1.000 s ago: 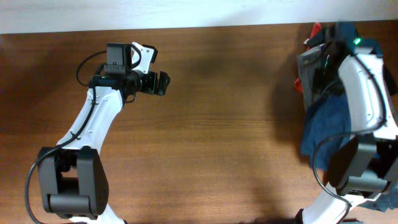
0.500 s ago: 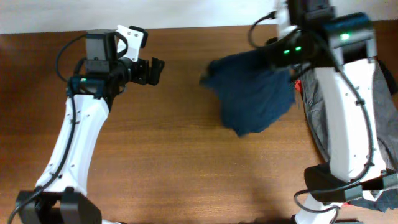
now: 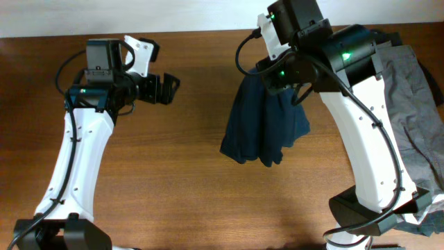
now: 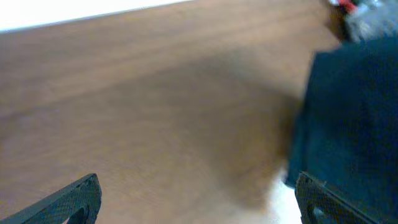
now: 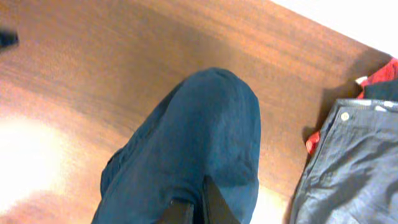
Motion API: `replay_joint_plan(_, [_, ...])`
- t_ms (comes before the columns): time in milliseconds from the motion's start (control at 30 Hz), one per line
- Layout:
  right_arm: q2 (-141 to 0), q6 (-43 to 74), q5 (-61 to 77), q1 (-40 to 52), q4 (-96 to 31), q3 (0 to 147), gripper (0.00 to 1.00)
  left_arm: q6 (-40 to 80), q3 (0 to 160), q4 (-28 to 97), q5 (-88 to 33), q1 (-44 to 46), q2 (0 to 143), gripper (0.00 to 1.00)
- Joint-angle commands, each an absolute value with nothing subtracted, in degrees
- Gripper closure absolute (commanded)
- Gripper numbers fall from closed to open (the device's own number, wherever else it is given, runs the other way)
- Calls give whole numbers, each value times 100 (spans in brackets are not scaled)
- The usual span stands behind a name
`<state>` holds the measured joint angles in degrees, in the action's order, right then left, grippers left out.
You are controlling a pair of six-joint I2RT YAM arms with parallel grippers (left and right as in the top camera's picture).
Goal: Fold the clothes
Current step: 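Grasp the navy shorts with the right gripper and lift them, then carry the navy shorts left and drop them on the table center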
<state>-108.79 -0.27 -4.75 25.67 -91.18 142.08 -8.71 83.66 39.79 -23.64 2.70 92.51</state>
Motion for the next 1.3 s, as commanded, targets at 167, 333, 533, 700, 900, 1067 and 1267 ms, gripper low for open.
replay_joint_plan(167, [-10884,-60,-464,2587,-8785,14341,96,-1684,8447,4383,-2958,558,9198,1])
replay_joint_plan(333, [-10995,-62,-421,2587,-8777,14326,96,-1815,8447,4528,-2954,558,9227,1])
replay_joint_plan(533, [-11000,-64,8,2587,-8750,14326,96,-1780,8447,4346,-2482,493,9463,1])
replay_joint_plan(700, [-11002,-67,261,2698,-8648,14326,96,-906,8451,3828,-2423,-207,9465,1])
replay_joint_plan(900, [-11021,-480,261,3256,-8001,14084,96,-864,8449,3857,-2460,-633,9472,1])
replay_joint_plan(1067, [-11098,-926,257,3529,-7758,13983,91,-864,8449,3791,-2458,-633,9474,1])
replay_joint_plan(1267, [-11139,-919,56,3310,-8427,13181,59,-869,8449,3798,-2416,-633,9498,1])
